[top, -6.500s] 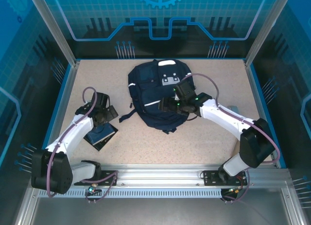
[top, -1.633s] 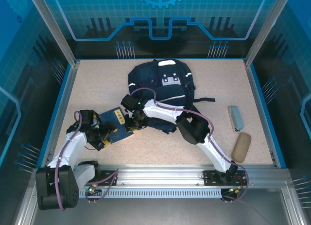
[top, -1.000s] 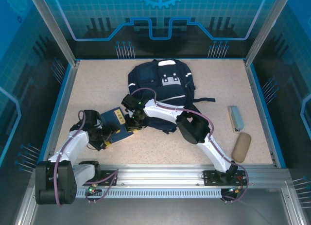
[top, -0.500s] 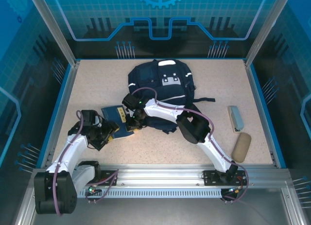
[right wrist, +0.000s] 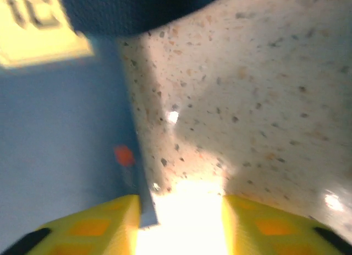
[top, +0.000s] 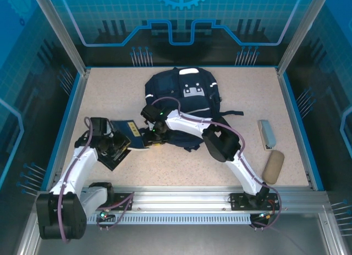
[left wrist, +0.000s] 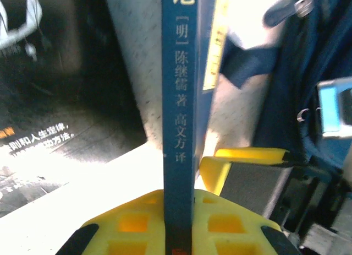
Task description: Pack books, pencil case, and school supplies into a backpack
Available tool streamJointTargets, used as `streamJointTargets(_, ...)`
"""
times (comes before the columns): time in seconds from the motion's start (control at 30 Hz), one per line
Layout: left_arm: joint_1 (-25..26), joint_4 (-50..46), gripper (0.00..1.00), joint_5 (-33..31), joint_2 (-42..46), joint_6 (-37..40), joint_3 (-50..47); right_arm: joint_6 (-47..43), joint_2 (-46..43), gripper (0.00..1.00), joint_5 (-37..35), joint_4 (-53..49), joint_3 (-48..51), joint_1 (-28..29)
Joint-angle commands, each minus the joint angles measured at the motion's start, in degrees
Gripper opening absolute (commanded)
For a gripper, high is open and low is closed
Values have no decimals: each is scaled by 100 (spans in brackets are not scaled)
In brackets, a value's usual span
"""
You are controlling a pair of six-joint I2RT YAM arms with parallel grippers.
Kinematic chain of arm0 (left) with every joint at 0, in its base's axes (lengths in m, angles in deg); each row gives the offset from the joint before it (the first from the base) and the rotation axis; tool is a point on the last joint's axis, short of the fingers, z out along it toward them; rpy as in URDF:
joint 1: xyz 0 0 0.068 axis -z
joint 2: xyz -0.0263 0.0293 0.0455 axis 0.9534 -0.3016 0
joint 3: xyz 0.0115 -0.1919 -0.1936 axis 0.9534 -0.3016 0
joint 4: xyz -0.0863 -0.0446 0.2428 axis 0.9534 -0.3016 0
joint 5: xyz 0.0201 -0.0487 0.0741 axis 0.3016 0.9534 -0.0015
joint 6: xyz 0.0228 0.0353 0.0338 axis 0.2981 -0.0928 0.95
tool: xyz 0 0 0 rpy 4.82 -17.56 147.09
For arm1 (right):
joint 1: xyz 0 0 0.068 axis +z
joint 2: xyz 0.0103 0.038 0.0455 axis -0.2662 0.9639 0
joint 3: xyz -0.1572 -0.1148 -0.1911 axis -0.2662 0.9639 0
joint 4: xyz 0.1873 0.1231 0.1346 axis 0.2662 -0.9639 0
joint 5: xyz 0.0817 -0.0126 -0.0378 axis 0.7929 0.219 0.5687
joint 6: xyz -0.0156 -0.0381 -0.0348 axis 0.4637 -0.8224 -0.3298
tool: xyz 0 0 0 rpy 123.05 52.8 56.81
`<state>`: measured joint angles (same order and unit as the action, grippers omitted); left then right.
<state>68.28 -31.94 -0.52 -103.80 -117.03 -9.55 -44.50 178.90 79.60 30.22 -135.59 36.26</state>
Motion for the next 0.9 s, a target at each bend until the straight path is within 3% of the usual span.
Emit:
streamJointTargets(0.0,-6,-294,5,-385,342,137,506,30,-853,56,318,158,216,-192)
streamJointTargets(0.3,37,761,4,659,395,-424,1334,643,-2209,84,1359,1136,1007,-664)
streamJointTargets(0.43,253,1760,3,892,288,-1190,1389,1367,-2915,94,1777,2247,1858,-993)
streamJointTargets(0.53,610,2534,3,711,180,-1883,1300,2200,-3305,100,2065,3431,2569,-1195)
streamJointTargets(0.67,1117,3313,4,245,-6,-2738,1171,3499,-3563,100,2066,5020,3472,-1385)
streamJointTargets(0.87,1633,4086,4,-390,-172,-3430,988,4774,-3670,100,1397,6417,4193,-1435)
